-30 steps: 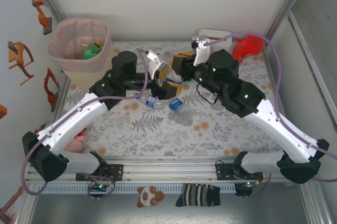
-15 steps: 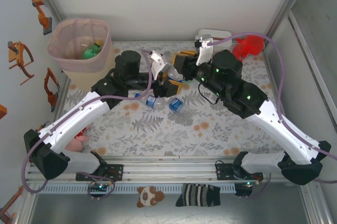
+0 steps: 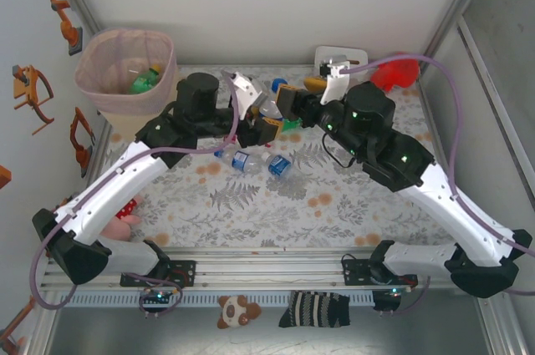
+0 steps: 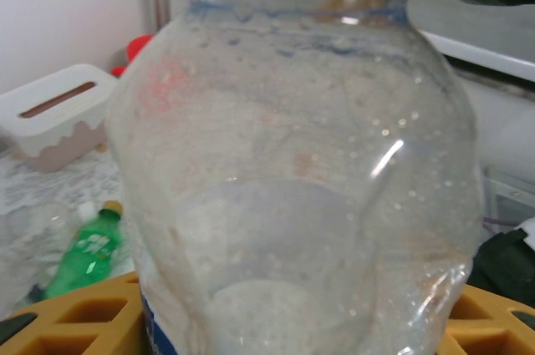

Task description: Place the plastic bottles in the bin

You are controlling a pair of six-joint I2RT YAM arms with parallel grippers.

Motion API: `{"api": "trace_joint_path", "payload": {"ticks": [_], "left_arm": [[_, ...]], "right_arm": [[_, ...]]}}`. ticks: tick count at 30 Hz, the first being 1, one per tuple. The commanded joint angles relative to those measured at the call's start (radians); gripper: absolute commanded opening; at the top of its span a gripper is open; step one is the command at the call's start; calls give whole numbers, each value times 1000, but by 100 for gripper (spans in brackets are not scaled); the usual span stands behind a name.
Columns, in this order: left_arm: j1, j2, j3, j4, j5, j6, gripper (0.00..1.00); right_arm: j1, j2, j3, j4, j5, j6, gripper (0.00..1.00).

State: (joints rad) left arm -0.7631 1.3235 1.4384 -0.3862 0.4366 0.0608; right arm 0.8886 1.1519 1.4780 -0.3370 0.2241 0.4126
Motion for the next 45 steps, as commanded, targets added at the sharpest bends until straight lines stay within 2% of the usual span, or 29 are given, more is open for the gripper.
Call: {"api": "trace_joint_path", "payload": {"ticks": [1,10,17,25,34,45], "left_arm": [[37,3,77,-127,-77,55,54],[246,20,253,-371,-174,106,54],[463,51,331,-432,-232,125,54],[628,154,472,-474,-459,209,53],[746,342,620,-493,-682,341,53],[816,551,715,-529,-866,381,53]], "right_arm": [[3,-41,-7,-27,73,-31,71],[3,-88,-26,-77,157,-77,70],[3,-96,-33,-90,169,-86,71],[1,-100,-33,-100,174,-93,71],[1,-98,-35,-104,182,-103,70],[-3,-100,-34,-127,195,-110,71]]}}
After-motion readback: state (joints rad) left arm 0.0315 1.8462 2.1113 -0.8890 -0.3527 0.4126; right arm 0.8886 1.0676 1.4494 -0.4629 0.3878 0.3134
